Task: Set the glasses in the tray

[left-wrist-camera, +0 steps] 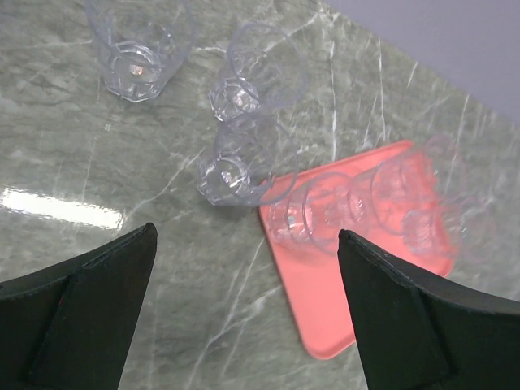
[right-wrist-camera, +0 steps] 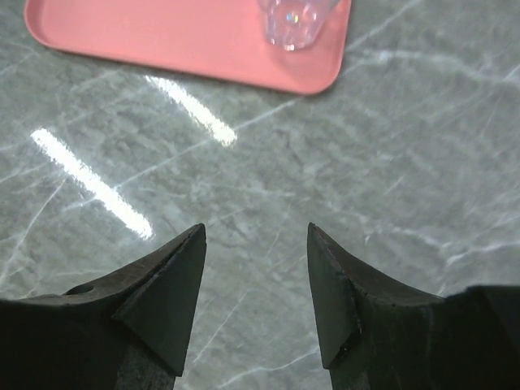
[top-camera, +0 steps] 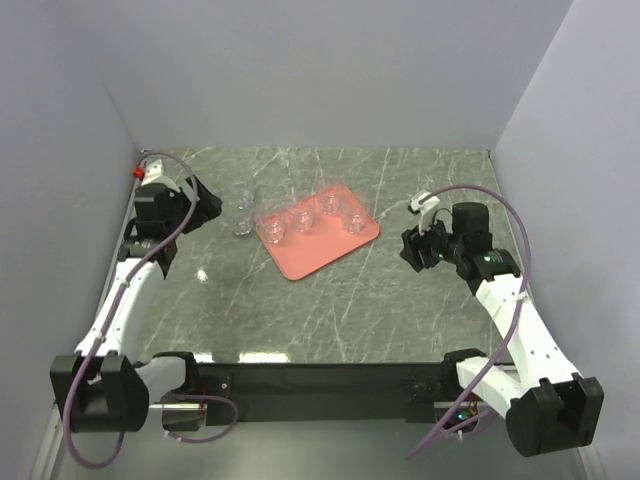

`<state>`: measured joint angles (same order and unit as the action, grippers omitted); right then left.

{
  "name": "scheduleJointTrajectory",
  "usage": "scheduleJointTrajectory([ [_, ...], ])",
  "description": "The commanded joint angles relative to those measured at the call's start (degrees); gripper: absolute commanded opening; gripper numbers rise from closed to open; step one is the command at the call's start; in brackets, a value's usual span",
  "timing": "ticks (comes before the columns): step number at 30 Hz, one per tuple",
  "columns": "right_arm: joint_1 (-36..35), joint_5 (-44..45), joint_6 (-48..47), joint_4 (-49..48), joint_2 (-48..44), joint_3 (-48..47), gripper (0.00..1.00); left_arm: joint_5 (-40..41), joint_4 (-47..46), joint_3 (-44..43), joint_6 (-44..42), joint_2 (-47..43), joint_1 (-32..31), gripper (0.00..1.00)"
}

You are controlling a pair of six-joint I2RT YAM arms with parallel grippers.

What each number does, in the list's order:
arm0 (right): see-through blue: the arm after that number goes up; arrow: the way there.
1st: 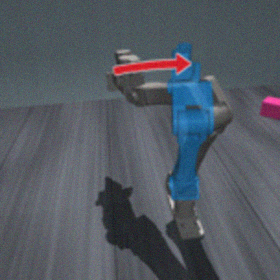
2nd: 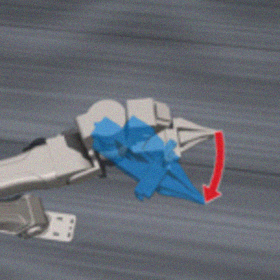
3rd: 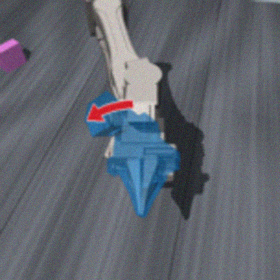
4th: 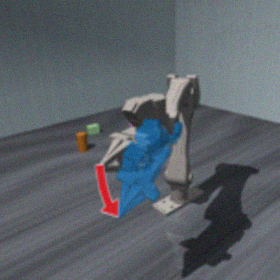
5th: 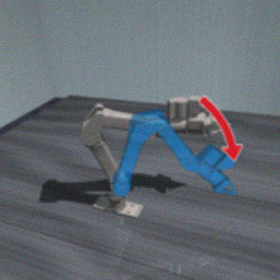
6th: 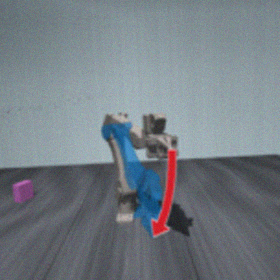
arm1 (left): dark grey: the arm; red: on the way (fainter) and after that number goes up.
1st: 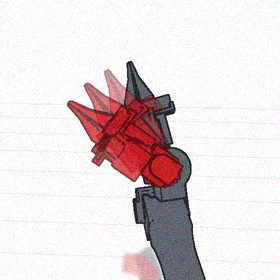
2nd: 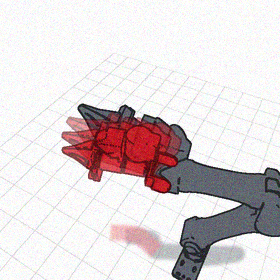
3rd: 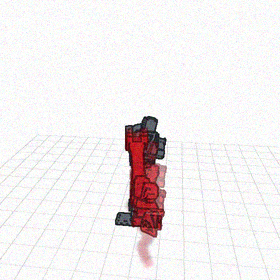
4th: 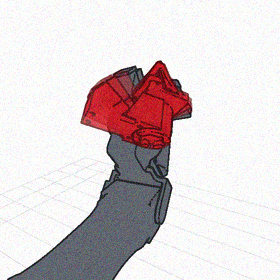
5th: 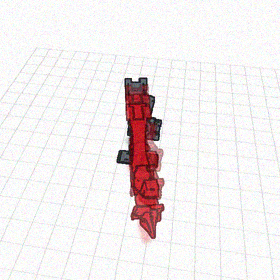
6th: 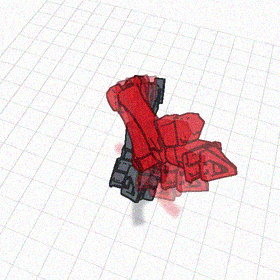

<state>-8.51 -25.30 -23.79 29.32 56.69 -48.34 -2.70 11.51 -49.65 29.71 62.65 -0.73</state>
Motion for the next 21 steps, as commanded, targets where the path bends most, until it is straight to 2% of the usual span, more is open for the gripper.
scheduleJointTrajectory([
  [1,3.5,-2.73,1.99,-4.71,-2.02,0.0,0.6,-8.37,-3.68,-3.7,6.22,2.82,4.07,0.99],
  [7,7.19,-4.32,2.61,-5.59,-4.39,1.67,0.6,-7.94,-3.69,-6.6,10.96,8.35,7.93,0.99],
  [11,8.25,-5.9,2.87,-5.41,-5.09,1.75,0.6,-8.02,-0.53,-10.28,14.14,14.5,10.13,0.99],
  [21,8.25,-6.16,2.61,-5.24,-5.18,1.93,0.6,-3.37,12.83,-27.51,18.71,32.52,11.89,0.96],
])
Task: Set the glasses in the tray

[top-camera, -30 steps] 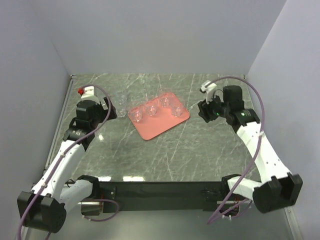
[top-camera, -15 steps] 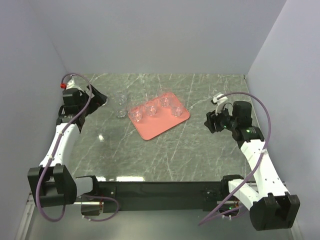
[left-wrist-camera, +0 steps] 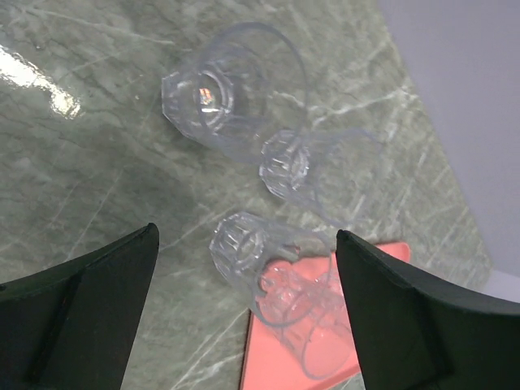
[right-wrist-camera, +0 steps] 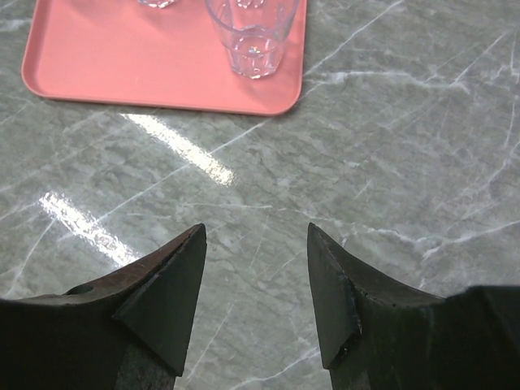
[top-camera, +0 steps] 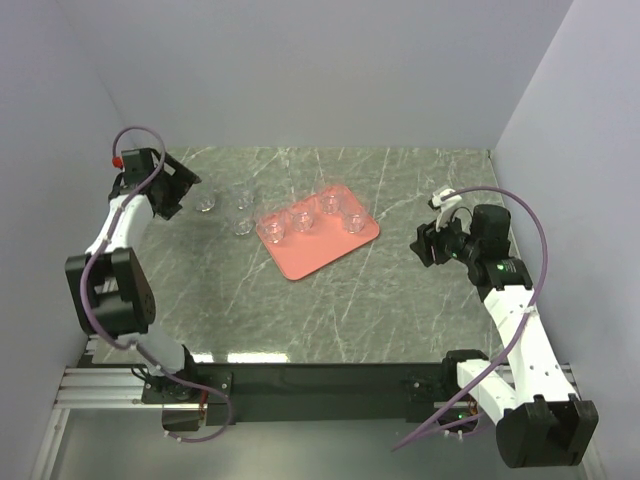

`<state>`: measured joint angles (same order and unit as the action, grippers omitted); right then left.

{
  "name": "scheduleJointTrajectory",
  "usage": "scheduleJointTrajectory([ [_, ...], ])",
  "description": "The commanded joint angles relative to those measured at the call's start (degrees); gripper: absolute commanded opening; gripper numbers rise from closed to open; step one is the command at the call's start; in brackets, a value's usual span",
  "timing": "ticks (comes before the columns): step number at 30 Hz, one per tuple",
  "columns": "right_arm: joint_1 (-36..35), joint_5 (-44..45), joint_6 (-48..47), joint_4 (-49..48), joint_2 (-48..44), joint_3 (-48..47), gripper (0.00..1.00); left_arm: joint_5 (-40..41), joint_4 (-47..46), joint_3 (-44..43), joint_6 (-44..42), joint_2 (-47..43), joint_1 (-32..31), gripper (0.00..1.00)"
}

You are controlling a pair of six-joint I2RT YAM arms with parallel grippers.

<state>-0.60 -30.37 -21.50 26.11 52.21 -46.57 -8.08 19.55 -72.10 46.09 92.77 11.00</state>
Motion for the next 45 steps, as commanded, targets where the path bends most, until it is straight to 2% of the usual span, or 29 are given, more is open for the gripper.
scheduleJointTrajectory([
  [1,0.34,-1.01,0.31,-2.03,-0.61,0.16,0.6,2.36,6.36,-6.2,2.43,4.85,0.16,0.96],
  [5,0.34,-1.01,0.23,-1.94,-0.52,0.16,0.6,3.86,10.32,-12.61,3.05,10.84,0.16,0.89],
  [11,0.34,-1.18,0.23,-1.85,0.09,0.16,0.6,6.84,12.7,-18.68,3.92,16.56,0.07,0.86],
  [21,2.1,-1.09,0.23,-1.76,0.44,0.25,0.6,7.81,15.61,-24.06,5.42,23.15,0.16,0.74],
  [27,2.36,-1.18,0.14,-1.85,0.35,0.25,0.6,7.9,14.2,-23.0,5.77,23.07,0.07,0.58],
  [31,2.62,-1.27,0.14,-1.76,0.27,0.25,0.6,7.9,13.85,-22.83,5.07,22.89,0.16,0.39],
  [32,2.62,-1.36,0.05,-1.76,0.18,0.25,0.6,7.9,13.76,-22.74,5.07,22.81,0.16,0.31],
  [36,2.97,-1.62,0.14,-1.76,0.0,0.25,0.6,9.83,13.58,-22.21,4.19,22.37,0.16,0.16],
  [38,3.06,-1.71,0.23,-1.68,0.09,0.25,0.6,10.18,13.23,-21.51,3.93,21.84,0.24,0.06],
  [40,3.15,-1.8,0.31,-1.59,-0.09,0.25,0.6,10.71,12.53,-20.46,3.49,20.61,0.24,0.0],
  [45,3.77,-2.24,0.31,-1.67,-0.35,0.34,0.6,11.77,9.99,-16.07,1.29,13.6,0.33,0.0],
])
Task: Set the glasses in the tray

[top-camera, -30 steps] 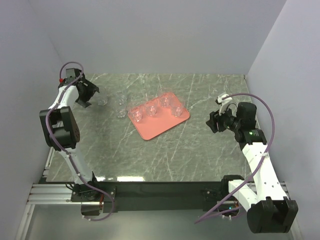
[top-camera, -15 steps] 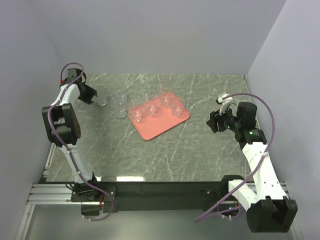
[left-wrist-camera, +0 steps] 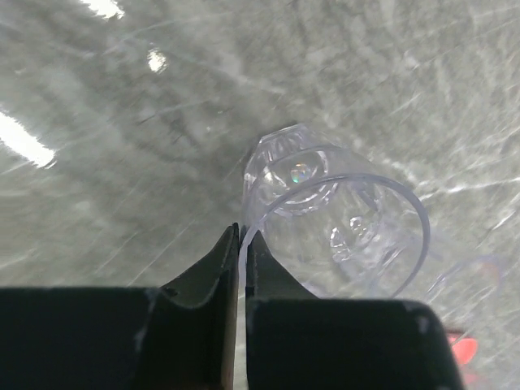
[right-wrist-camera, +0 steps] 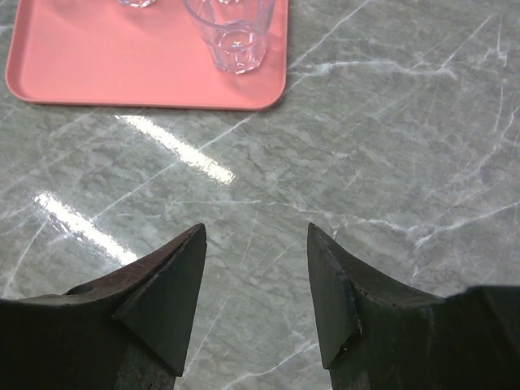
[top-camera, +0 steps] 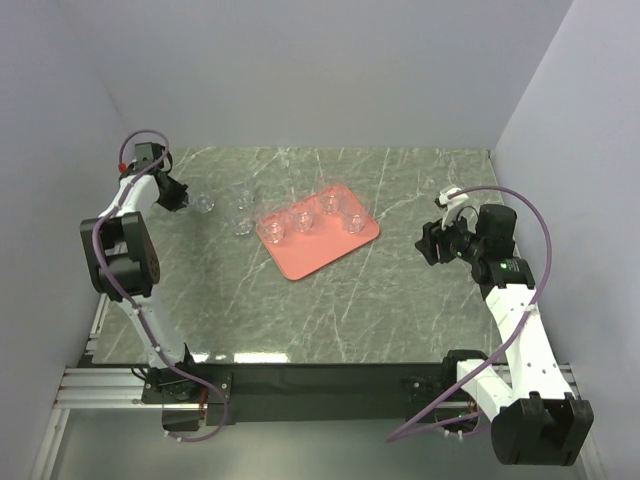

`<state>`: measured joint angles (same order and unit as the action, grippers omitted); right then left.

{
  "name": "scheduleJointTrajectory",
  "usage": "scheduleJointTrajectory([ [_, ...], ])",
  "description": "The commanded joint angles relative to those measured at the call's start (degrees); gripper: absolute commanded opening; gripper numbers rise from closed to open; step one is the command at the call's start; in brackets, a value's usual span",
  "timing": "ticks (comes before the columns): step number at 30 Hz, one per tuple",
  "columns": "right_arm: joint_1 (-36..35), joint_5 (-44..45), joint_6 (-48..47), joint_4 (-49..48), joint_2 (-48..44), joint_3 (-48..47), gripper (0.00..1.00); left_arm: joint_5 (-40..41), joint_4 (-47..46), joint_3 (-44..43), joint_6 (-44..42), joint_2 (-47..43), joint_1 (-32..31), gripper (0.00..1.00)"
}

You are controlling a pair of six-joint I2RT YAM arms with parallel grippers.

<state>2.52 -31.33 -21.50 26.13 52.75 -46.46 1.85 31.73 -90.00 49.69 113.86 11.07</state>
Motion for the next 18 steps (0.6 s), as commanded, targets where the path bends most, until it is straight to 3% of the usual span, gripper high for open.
scheduleJointTrajectory([
  [1,0.64,-1.36,0.31,-1.7,-0.98,0.23,0.6,2.02,-3.76,4.63,-2.75,-9.08,0.27,0.0],
  [12,1.43,-2.07,0.31,-1.7,-1.42,0.4,0.6,-4.39,-14.32,29.07,-7.33,-35.26,0.27,0.0],
  [18,1.87,-2.51,0.31,-1.87,-1.6,0.58,0.6,-16.33,-20.11,40.06,-9.26,-48.09,0.18,0.0],
])
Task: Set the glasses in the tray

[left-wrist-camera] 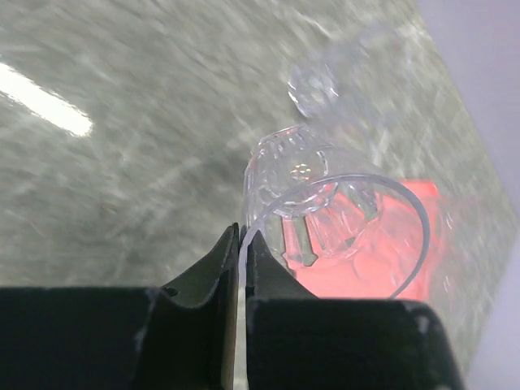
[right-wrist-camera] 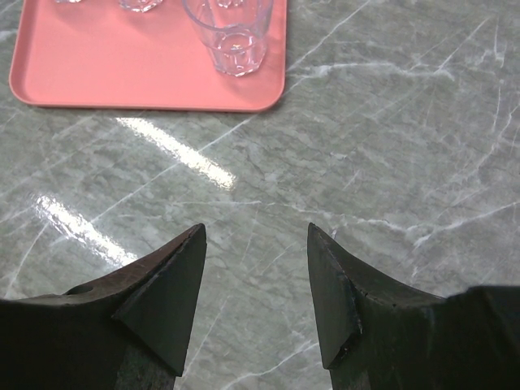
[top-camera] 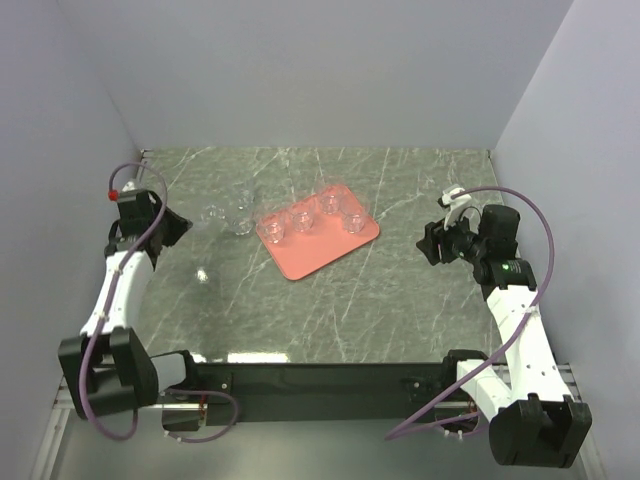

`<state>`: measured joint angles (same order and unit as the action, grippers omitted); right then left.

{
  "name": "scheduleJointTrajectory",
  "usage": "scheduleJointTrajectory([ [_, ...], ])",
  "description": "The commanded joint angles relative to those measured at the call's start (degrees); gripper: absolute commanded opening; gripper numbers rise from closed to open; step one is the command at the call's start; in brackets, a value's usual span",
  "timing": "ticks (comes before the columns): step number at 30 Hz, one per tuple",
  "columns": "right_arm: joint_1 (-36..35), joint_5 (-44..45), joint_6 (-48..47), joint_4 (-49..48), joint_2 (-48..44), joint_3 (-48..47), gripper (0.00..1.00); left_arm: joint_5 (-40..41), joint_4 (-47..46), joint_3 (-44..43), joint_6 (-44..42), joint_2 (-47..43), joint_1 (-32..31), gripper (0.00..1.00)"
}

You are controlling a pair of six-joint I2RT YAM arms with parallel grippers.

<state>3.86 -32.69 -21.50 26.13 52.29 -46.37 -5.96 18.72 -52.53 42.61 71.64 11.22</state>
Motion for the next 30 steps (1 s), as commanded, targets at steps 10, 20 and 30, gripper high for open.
scheduleJointTrajectory([
  [10,0.89,-1.33,0.14,-1.87,-1.32,0.58,0.6,-23.49,-12.04,12.1,-4.99,-15.65,-6.28,0.0],
  [20,1.5,-1.24,0.05,-1.96,-1.23,0.67,0.6,-17.6,-14.76,10.61,-5.96,-10.47,-22.11,0.0],
  [30,1.94,-1.33,-0.12,-1.87,-1.23,0.75,0.6,-8.83,-15.47,3.85,-7.19,-0.37,-33.63,0.0],
])
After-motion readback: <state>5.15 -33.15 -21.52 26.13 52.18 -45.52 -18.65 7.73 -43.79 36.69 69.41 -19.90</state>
